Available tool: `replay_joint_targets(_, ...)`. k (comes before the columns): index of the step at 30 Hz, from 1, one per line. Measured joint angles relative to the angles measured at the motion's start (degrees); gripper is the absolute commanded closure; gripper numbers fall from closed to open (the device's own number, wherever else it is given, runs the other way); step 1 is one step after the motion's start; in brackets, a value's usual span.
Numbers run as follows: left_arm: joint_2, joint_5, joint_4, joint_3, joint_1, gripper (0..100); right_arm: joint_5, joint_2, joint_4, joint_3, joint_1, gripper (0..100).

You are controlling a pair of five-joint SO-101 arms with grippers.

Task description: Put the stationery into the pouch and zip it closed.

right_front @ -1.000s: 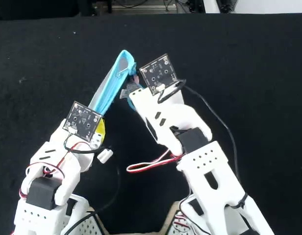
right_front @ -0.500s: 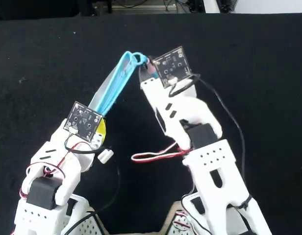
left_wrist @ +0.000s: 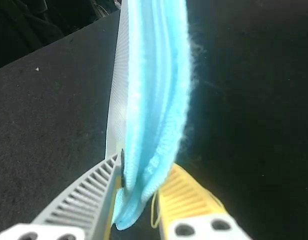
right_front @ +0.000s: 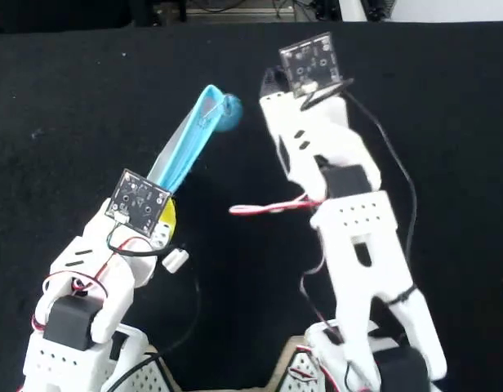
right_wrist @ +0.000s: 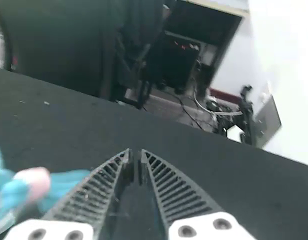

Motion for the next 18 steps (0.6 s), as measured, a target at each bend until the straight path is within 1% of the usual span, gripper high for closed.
replay_joint_targets(2,0.0,0.0,0.0,0.0,0.0,97,0.0,0.4,0.3,0.0,0.1,97.5)
replay_joint_targets(4,0.0,0.0,0.0,0.0,0.0,97,0.0,0.4,3.3,-0.4,0.1,91.6)
replay_joint_targets(7,0.0,0.0,0.0,0.0,0.0,97,0.0,-1.5,12.1,-0.9,-1.4,80.1)
replay_joint_targets(9,0.0,0.0,0.0,0.0,0.0,97,0.2,-4.0,19.8,-1.0,-4.0,75.6)
replay_joint_targets(11,0.0,0.0,0.0,0.0,0.0,97,0.4,-5.7,25.9,-1.0,-7.2,75.2)
replay_joint_targets(12,0.0,0.0,0.0,0.0,0.0,97,0.4,-6.2,27.3,-1.0,-8.9,75.6)
replay_joint_targets(15,0.0,0.0,0.0,0.0,0.0,97,0.4,-7.3,26.4,-1.0,-12.7,76.3)
replay_joint_targets(18,0.0,0.0,0.3,0.0,0.0,97,0.4,-7.8,22.7,1.8,-14.4,76.5)
